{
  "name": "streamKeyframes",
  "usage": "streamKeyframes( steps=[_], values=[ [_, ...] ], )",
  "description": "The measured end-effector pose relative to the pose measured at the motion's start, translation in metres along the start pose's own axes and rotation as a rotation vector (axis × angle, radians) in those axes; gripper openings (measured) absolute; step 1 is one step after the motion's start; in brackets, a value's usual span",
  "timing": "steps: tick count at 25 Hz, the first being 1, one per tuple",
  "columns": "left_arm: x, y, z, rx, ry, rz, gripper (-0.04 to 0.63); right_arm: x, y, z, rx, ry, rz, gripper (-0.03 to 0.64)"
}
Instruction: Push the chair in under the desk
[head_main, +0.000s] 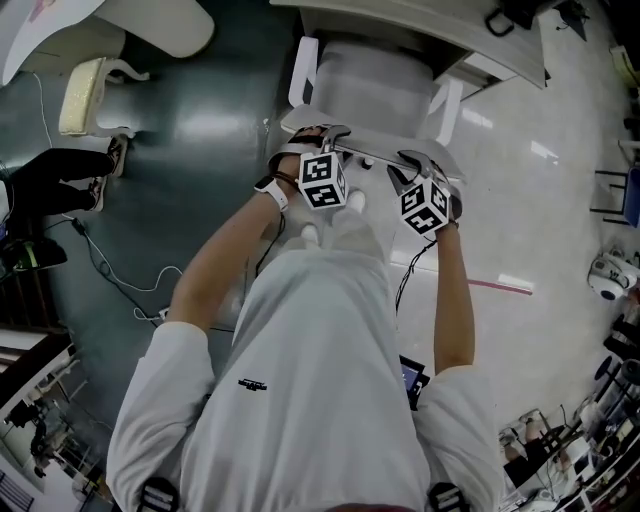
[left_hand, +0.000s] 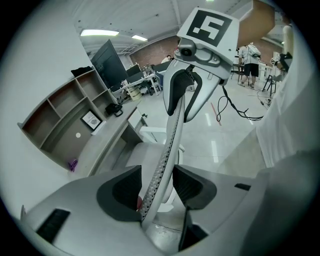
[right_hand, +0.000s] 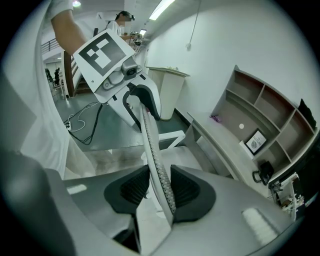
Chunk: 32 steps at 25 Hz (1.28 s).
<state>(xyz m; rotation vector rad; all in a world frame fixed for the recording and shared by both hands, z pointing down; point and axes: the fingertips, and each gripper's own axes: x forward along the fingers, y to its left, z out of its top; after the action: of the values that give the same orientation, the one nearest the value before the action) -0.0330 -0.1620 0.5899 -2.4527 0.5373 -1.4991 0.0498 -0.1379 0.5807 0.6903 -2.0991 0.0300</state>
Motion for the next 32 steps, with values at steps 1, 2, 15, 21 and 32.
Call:
streamKeyframes(
  steps=[1,2,15,21,32],
  values=[
    [0.002,0.004,0.001,0.002,0.000,0.001,0.198,0.001,-0.004,0.001,0.001,0.001,0.003,0.143],
    [0.004,0.008,0.003,0.003,-0.001,0.001,0.198,0.002,-0.009,0.001,0.000,0.001,0.001,0.143],
    [0.026,0.051,0.011,-0.045,0.034,-0.052,0.202,0.018,-0.054,0.009,-0.129,-0.053,-0.110,0.137],
    [0.031,0.061,0.017,-0.060,0.033,-0.025,0.199,0.020,-0.070,0.009,-0.140,-0.055,-0.077,0.137],
    [0.037,0.084,0.013,-0.046,0.032,-0.017,0.197,0.030,-0.086,0.022,-0.148,-0.064,-0.089,0.137]
  ],
)
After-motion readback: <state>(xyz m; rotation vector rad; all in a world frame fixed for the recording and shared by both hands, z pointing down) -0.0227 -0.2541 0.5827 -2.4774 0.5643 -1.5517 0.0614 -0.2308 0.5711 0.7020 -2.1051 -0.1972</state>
